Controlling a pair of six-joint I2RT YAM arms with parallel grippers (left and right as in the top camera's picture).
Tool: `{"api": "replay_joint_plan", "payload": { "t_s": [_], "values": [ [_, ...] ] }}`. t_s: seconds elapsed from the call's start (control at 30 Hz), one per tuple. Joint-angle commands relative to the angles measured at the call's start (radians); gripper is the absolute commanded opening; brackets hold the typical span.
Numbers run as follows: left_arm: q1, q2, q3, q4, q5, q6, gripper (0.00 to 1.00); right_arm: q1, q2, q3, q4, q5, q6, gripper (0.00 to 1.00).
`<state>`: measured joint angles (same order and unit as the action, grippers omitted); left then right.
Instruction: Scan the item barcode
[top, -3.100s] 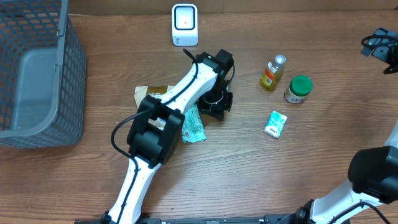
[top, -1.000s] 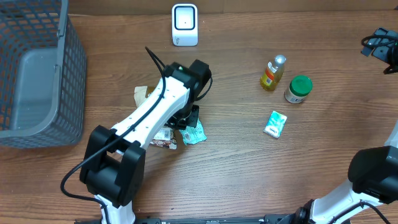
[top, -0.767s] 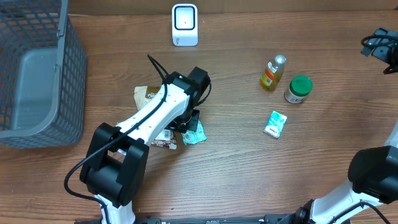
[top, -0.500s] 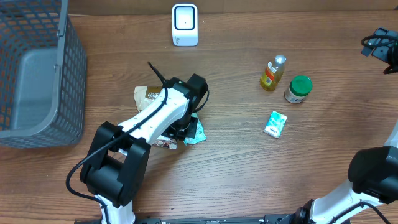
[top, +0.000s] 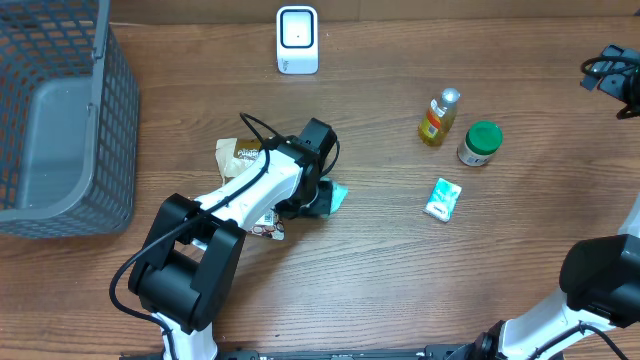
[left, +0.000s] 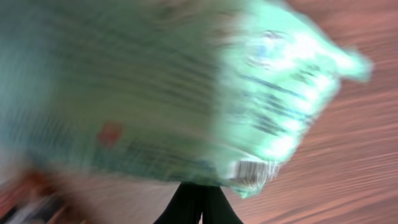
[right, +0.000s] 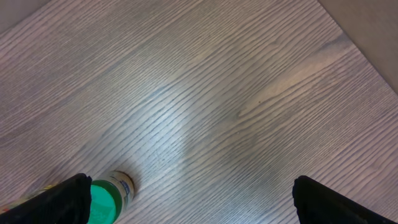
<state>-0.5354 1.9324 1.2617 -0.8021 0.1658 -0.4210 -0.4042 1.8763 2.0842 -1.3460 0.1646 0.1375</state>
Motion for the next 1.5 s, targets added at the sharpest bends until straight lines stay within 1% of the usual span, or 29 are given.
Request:
{"api": "replay_joint_plan", "payload": {
  "t_s": [0.0,0.07,0.17,0.2,0.23,0.3,0.33,0.43,0.53,0.63,0.73,0.77,0.87,0.93,1.0,1.1,1.17,1.27,1.47],
  "values": [
    [-0.004,0.005,0.002,0.106,0.173,-0.034,0.05,-0.001,-0.006,0.009,0.005,0.007,0.005,1.00],
    [-0.004,0.005,0.002,0.182,0.196,-0.053,0.05,-0.001,-0.006,0.009,0.005,0.007,0.005,1.00],
    [-0.004,0.005,0.004,0.275,0.213,-0.126,0.07,-0.001,-0.006,0.009,0.005,0.007,0.005,1.00],
    [0.001,0.005,0.020,0.294,0.247,-0.129,0.07,-0.001,-0.006,0.009,0.005,0.007,0.005,1.00],
    [0.007,0.004,0.037,0.285,0.264,-0.129,0.06,-0.001,-0.006,0.009,0.005,0.007,0.005,1.00],
    [0.021,0.003,0.090,0.219,0.279,-0.122,0.06,-0.001,-0.006,0.009,0.005,0.007,0.005,1.00],
    [0.027,0.003,0.119,0.177,0.272,-0.099,0.05,-0.001,-0.006,0.009,0.005,0.007,0.005,1.00],
    [0.033,0.003,0.193,0.055,0.220,0.032,0.06,-0.001,-0.006,0.009,0.005,0.007,0.005,1.00],
    [0.031,0.003,0.216,-0.020,0.101,0.205,0.13,-0.001,-0.006,0.009,0.005,0.007,0.005,1.00],
    [0.030,0.005,0.210,-0.045,-0.067,0.270,0.17,-0.001,-0.006,0.009,0.005,0.007,0.005,1.00],
    [0.030,0.009,0.200,-0.046,-0.152,0.322,0.26,-0.001,-0.006,0.009,0.005,0.007,0.005,1.00],
    [0.030,0.011,0.199,-0.046,-0.151,0.340,0.29,-0.001,-0.006,0.009,0.005,0.007,0.005,1.00],
    [0.029,0.025,0.199,-0.034,-0.148,0.395,0.33,-0.001,-0.006,0.009,0.005,0.007,0.005,1.00],
    [0.029,0.032,0.198,-0.011,-0.150,0.423,0.33,-0.001,-0.006,0.009,0.005,0.007,0.005,1.00],
    [0.029,0.036,0.198,0.003,-0.150,0.427,0.34,-0.001,-0.006,0.009,0.005,0.007,0.005,1.00],
    [0.028,0.039,0.198,0.000,-0.123,0.458,0.35,-0.001,-0.006,0.009,0.005,0.007,0.005,1.00],
    [0.026,0.040,0.198,-0.007,-0.085,0.501,0.35,-0.001,-0.006,0.009,0.005,0.007,0.005,1.00],
    [0.025,0.042,0.194,-0.008,-0.080,0.531,0.34,-0.001,-0.006,0.009,0.005,0.007,0.005,1.00],
    [0.023,0.042,0.165,0.029,-0.079,0.556,0.36,-0.001,-0.006,0.009,0.005,0.007,0.005,1.00]
  ]
}}
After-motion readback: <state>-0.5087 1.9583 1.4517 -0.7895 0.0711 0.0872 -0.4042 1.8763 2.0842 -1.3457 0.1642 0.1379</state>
